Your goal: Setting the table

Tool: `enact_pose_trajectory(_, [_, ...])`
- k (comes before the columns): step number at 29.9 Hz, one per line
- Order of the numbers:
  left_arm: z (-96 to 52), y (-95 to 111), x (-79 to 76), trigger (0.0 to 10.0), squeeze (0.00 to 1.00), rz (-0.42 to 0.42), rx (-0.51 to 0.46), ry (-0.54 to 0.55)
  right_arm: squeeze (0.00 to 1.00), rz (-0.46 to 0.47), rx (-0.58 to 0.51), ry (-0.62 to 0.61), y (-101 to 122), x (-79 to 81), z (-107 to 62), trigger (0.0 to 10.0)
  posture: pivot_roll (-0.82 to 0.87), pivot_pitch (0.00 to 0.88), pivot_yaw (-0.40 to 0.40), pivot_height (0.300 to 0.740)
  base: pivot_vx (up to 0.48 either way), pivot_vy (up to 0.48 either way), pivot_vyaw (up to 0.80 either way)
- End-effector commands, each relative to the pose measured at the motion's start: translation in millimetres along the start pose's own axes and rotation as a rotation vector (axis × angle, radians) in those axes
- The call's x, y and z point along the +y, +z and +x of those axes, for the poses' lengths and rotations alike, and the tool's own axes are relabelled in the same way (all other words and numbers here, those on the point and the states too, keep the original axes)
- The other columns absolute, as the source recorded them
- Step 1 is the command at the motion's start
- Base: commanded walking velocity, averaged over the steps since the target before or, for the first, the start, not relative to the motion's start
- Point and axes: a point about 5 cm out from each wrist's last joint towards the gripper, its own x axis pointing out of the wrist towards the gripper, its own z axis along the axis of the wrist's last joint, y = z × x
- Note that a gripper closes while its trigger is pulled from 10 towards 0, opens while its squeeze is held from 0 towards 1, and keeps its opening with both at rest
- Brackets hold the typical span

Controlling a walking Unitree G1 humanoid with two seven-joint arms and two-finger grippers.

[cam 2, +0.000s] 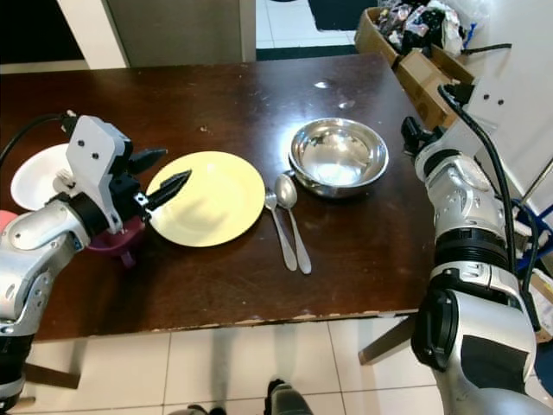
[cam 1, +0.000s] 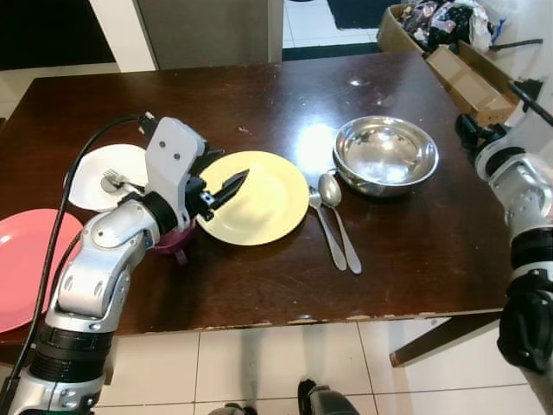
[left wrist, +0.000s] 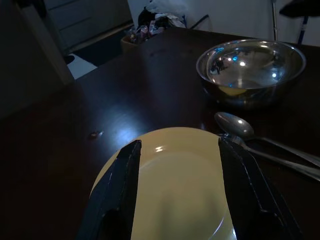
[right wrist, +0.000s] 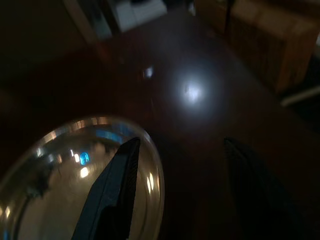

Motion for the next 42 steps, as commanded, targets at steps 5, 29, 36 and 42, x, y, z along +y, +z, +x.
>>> enact_pose_trajectory(5, [-5.2, -5, -0.6, 10.0, 0.32, -0.006, 0.027, 0.016, 0.00, -0.028, 0.130, -0.011, -23, -2.6, 0.8, 10.0, -0.06, 0.124, 0.068, 0.740, 0.000, 0.000, 0.00])
enact_pose_trajectory(29, [-5.1, -3, -5.5, 10.0, 0.32, -0.017, 0.022, 0.018, 0.00, 0.110, 0.363, 0.093, -79, -7.6, -9.5, 0.0, -0.05, 0.139, 0.055, 0.740, 0.000, 0.000, 0.00])
enact_pose_trajectory(36, [-5.5, -3, -4.6, 10.0, 0.32, -0.014, 0.024, 0.026, 0.00, 0.110, 0.365, 0.095, -83, -5.9, -9.6, 0.0, -0.05, 0.137, 0.056, 0.740, 0.000, 0.000, 0.00])
enact_pose_trajectory(42, [-3.0, -3, -8.3, 10.0, 0.32, -0.026, 0.034, 0.016, 0.00, 0.158, 0.292, 0.141, -77, -1.6, -7.4, 0.0, -0.05, 0.136, 0.058, 0.740, 0.000, 0.000, 0.00])
